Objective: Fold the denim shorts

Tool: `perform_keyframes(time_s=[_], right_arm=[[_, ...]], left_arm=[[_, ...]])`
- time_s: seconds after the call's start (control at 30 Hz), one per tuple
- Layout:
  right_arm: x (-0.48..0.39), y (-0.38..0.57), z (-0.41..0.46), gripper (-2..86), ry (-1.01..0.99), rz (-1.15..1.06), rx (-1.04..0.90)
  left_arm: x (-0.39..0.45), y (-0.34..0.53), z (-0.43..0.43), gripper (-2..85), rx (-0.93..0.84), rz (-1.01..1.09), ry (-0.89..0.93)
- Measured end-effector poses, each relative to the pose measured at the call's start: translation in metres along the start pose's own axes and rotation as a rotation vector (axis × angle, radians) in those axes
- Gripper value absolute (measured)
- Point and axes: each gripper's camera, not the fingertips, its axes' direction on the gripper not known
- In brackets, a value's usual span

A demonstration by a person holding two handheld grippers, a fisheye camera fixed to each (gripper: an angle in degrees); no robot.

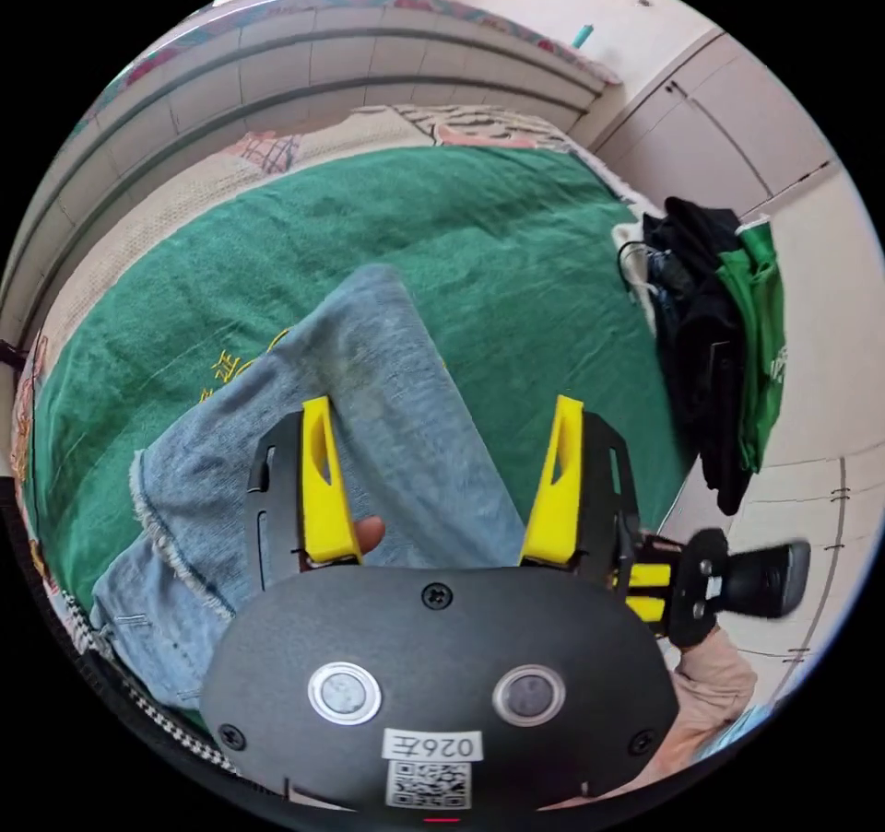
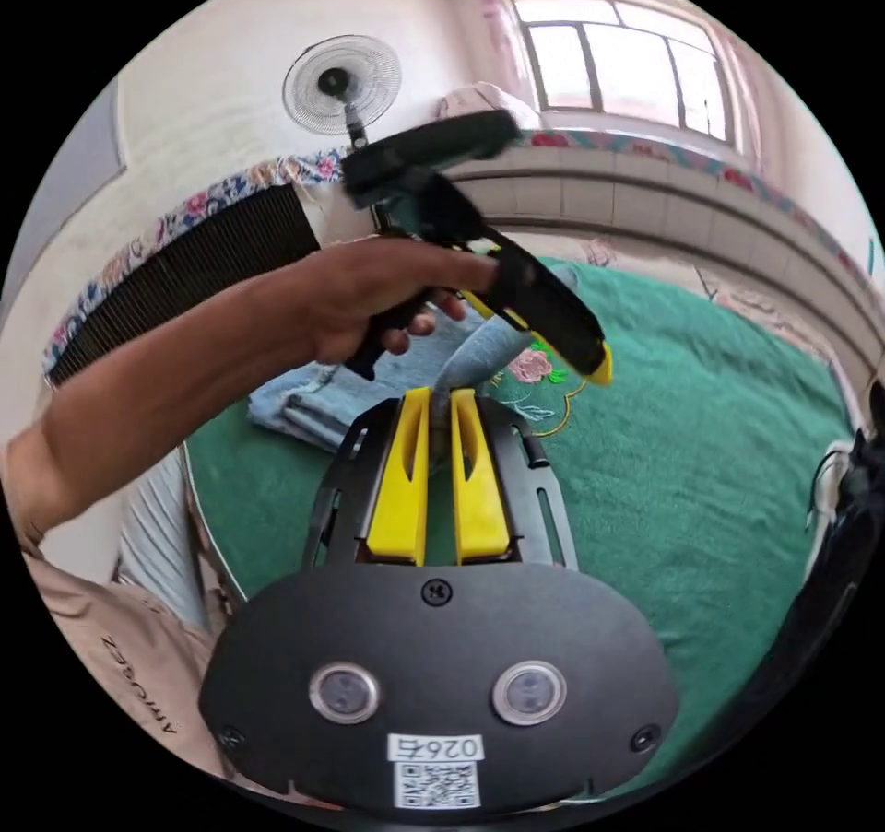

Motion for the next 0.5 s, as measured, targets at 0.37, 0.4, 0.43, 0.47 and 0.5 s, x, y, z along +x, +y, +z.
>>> perform_keyframes(time_s=[0.37,0.4,0.43,0.47,0.5], right_arm=[[-0.015,0.062,0.030,8.0,-0.040,0.040,-0.003],[-0.014,0.065,0.031,10.0,-0.062,0.049,0.002],[-0.014,0.070,0.035,13.6,-0.091,0.069,0.008],[-0.015,0.074,0.042,16.8,-0.105,0.081,0.005],[-0.017,0.075,0.046,17.2,-0.107,0.083,0.001]], left_arm=[[-0.023,-0.020,-0.027,6.6,-0.057,0.024,-0.136],[-0.030,-0.020,-0.032,6.0,-0.043,0.008,-0.100],[-0.036,-0.019,-0.037,5.6,-0.025,-0.006,-0.074],[-0.037,-0.019,-0.040,5.4,-0.017,-0.013,-0.067],[-0.039,-0.019,-0.044,5.1,-0.006,-0.022,-0.063]])
